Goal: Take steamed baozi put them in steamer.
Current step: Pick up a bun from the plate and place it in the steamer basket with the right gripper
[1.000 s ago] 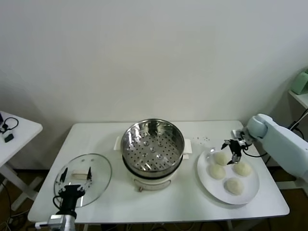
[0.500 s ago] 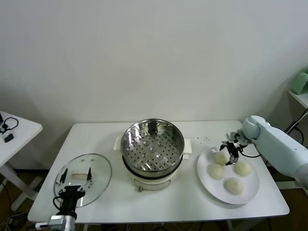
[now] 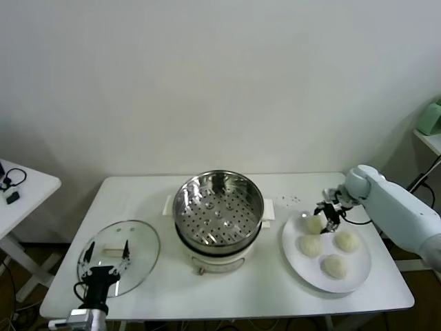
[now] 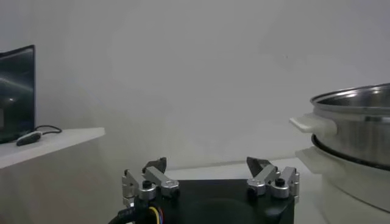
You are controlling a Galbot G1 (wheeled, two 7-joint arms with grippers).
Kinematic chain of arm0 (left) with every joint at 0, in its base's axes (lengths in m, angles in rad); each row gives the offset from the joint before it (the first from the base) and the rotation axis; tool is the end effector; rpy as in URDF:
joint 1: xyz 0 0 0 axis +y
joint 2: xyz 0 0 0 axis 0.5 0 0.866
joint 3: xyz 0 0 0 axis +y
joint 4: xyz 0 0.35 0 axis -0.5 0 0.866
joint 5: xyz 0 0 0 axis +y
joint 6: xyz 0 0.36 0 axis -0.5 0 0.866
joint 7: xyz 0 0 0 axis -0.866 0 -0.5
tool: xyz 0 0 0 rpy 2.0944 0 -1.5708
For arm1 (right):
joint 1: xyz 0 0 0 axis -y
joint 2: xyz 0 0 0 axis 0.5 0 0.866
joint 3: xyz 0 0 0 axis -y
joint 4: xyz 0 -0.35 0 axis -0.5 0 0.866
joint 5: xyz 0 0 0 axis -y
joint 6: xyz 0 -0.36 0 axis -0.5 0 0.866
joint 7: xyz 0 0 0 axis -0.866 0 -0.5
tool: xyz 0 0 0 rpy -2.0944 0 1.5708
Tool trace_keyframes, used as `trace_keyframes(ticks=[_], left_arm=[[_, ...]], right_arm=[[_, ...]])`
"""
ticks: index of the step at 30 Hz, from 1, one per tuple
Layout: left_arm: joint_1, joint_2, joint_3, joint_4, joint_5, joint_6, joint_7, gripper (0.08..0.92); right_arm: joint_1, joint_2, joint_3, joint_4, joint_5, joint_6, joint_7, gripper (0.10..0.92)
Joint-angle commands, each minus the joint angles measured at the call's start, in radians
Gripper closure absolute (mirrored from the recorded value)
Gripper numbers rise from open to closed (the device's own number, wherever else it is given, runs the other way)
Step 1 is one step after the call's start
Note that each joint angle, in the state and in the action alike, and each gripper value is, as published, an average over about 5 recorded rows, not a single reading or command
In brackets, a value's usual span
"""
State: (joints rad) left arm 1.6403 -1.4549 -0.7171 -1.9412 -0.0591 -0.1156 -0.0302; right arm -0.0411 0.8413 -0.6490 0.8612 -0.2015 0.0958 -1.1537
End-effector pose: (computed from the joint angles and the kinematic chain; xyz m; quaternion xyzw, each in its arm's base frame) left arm 0.1553 0.0895 -0.3588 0.0729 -0.9938 -0.0707 0.0446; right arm 0.5665 -0.2019 -0.2336 0.5304 -0.5357 0.5319 0.3856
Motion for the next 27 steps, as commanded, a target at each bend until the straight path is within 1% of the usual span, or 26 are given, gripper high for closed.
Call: trace_keyframes(ticks=[1, 7, 15, 22, 27], left_arm=[[0.001, 0.000, 0.000, -0.001, 0.000, 0.000, 0.000, 0.177], [0.009, 0.000, -0.003, -0.009, 0.000, 0.001, -0.001, 0.177], [0.021, 0.006, -0.001, -0.005, 0.005, -0.003, -0.001, 0.177], [0.021, 0.002, 0.015, 0.002, 0.019, -0.002, -0.001, 0.177], [0.022, 0.003, 0.019, 0.001, 0.025, -0.002, -0.001, 0.177]], right_arm=[[0.074, -0.022, -0.047, 0.094, 0.017, 0.050, -0.018, 0.338], [0.341, -0.023, -0.217, 0.210, 0.029, 0.145, -0.044, 0.345], [0.640, 0.056, -0.391, 0.374, 0.041, 0.256, -0.062, 0.339], [0.680, 0.147, -0.411, 0.507, -0.047, 0.333, -0.052, 0.340], [0.627, 0.243, -0.406, 0.533, -0.097, 0.344, -0.047, 0.338]])
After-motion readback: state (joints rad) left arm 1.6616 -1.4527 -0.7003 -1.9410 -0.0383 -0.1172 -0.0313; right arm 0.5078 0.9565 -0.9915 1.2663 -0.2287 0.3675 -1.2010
